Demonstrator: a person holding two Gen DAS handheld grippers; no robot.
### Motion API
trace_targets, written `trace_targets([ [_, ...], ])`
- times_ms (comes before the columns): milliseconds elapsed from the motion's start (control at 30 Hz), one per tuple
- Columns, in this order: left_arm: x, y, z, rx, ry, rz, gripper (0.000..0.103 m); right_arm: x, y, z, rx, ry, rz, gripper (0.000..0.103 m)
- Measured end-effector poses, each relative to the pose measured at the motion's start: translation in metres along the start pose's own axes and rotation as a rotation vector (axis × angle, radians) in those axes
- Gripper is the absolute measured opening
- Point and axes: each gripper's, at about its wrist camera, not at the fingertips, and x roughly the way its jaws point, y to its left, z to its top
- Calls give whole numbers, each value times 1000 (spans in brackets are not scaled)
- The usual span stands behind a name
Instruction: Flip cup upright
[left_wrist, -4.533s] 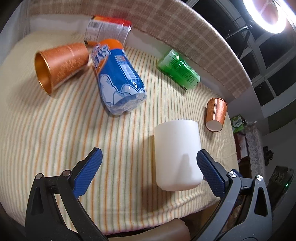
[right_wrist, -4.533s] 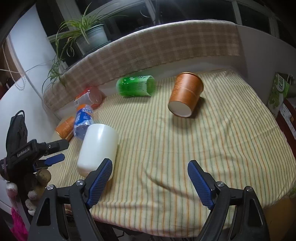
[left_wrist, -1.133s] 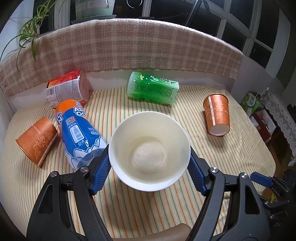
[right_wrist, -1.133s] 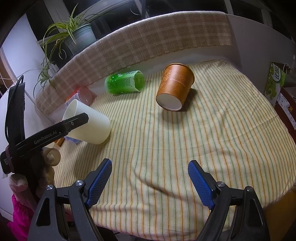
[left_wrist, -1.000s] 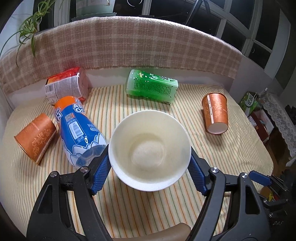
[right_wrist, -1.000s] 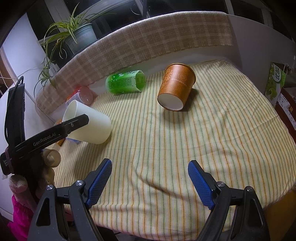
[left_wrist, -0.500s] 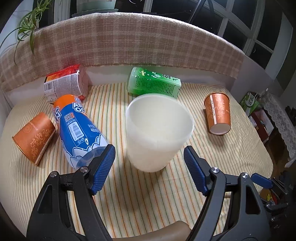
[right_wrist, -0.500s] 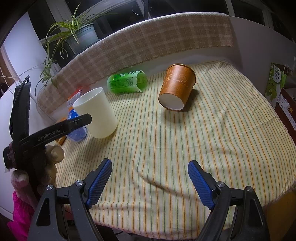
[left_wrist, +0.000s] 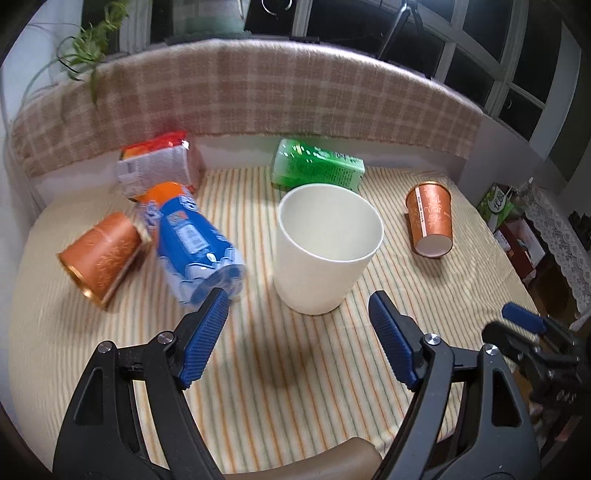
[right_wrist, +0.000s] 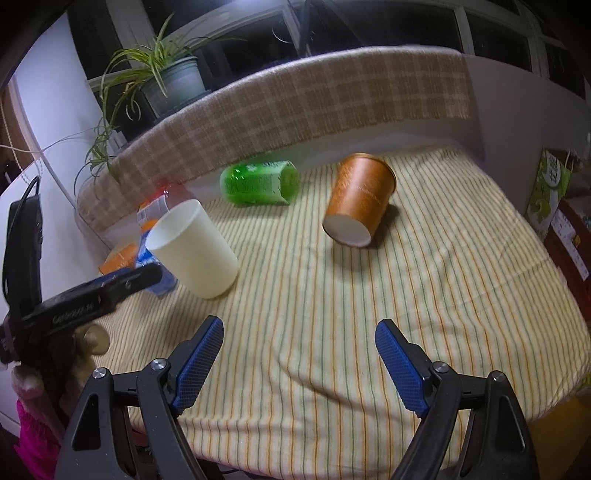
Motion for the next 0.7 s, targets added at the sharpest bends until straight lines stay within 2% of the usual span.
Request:
trace_targets([
  [233, -37, 8, -6, -25, -82, 30, 81, -6, 21, 13, -70, -60, -12, 90],
  [400, -63, 14, -10, -32, -156, 87, 82, -6, 34, 20, -103, -88, -13, 91],
  [467, -72, 16, -12, -27, -190, 114, 91, -7, 39, 22, -114, -101, -15, 91],
  [533, -83, 18, -16, -21, -232, 142, 93, -8, 44, 23, -127, -117, -24, 92],
  [633, -95, 19, -20, -7, -276, 188, 93, -12, 51, 26, -143, -153, -38, 103],
  [700, -101, 20, -23, 1, -294, 214, 98, -14, 55, 27, -158, -170, -54, 103],
])
